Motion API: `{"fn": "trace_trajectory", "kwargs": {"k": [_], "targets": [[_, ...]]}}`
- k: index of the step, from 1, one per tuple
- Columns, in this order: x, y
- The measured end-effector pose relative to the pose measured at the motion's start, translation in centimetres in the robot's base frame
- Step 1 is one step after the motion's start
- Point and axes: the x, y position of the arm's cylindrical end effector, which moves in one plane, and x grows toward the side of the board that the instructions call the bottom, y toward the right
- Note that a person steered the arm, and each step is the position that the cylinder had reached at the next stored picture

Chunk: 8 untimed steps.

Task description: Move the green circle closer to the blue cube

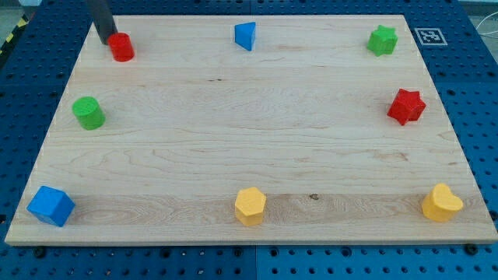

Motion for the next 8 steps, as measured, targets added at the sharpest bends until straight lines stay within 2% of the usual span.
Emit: {"fn": "trace_trajectory", "kwargs": {"k": [2,5,8], "targets": [[5.6,0.0],[4.6,-0.3],[10.0,-1.5]]}}
